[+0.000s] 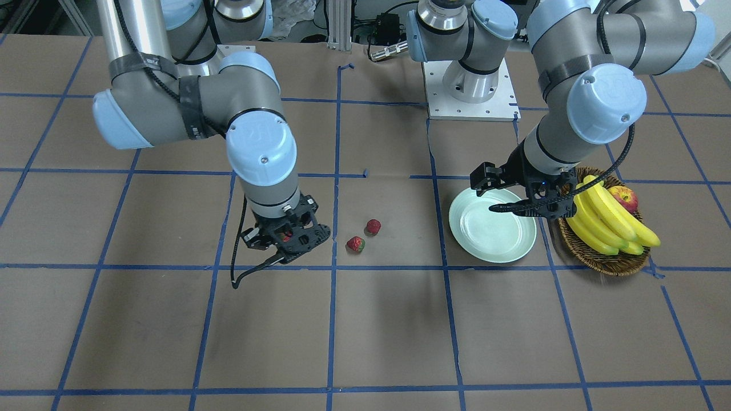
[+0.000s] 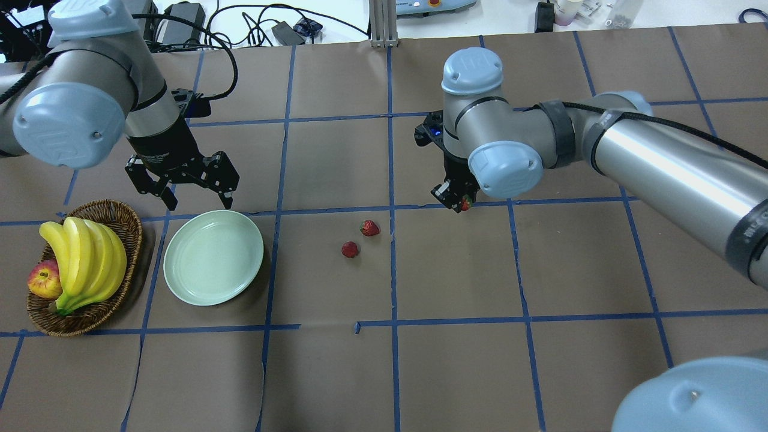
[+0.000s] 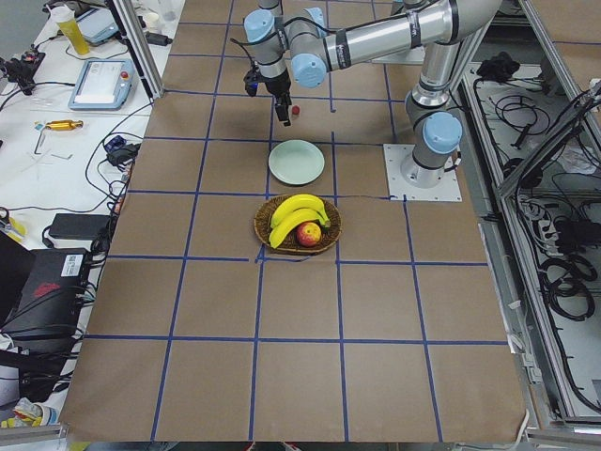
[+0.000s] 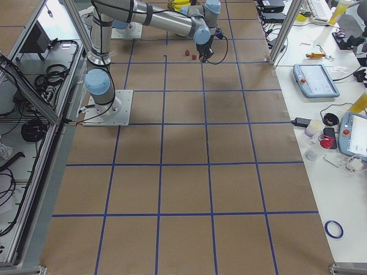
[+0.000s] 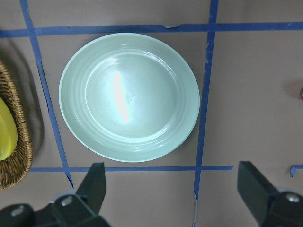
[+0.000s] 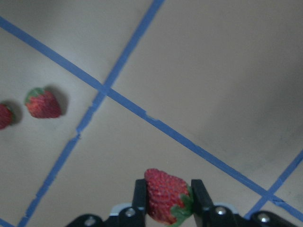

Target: Collect all strawberries into plate

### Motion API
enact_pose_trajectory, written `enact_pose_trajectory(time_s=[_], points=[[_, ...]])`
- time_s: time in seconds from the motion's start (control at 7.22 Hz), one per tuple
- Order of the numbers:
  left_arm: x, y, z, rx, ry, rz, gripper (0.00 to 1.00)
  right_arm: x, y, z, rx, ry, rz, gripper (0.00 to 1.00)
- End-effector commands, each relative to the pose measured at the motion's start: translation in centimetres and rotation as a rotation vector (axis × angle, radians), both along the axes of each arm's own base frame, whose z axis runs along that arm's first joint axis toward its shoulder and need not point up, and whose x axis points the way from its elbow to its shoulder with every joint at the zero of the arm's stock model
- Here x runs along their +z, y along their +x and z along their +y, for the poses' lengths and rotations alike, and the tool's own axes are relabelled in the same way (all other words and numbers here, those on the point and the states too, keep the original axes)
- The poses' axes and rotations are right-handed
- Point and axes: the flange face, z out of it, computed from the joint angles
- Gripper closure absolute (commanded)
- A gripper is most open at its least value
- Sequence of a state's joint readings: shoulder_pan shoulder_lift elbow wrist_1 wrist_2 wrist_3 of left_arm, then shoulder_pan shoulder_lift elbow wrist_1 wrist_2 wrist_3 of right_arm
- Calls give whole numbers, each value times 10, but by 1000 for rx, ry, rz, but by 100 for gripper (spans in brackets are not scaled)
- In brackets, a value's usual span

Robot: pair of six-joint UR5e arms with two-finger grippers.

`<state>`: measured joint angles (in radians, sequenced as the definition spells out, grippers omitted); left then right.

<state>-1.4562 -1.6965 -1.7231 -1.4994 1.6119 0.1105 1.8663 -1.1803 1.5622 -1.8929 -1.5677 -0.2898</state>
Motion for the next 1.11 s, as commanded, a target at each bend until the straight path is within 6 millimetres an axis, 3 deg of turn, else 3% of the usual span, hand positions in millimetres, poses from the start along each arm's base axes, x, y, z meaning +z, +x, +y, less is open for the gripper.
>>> enact_pose_trajectory(time_s=[0.0,0.14,0.42,0.55,0.69,0.83,0.97], points=[[7,11,1,16,-14,-2,0,26,81,31,-75,-12,-86,100],[8,14,1,20,-14,-2,0,10,118,50,-82,8,-75,100],[8,19,2,30,-16,-1,0,-39,171,63,-69,-7,-109,100],[8,19,2,30,-16,0,0,-52,184,72,-55,10,-109,100],[5,18,2,31,-11,4,0,-61,187,72,-53,26,-118,100],[4,18,3,31,-8,6,0,-83,191,68,-50,34,-119,100],[5,18,3,30,-9,3,0,-89,191,68,-41,39,-114,97]])
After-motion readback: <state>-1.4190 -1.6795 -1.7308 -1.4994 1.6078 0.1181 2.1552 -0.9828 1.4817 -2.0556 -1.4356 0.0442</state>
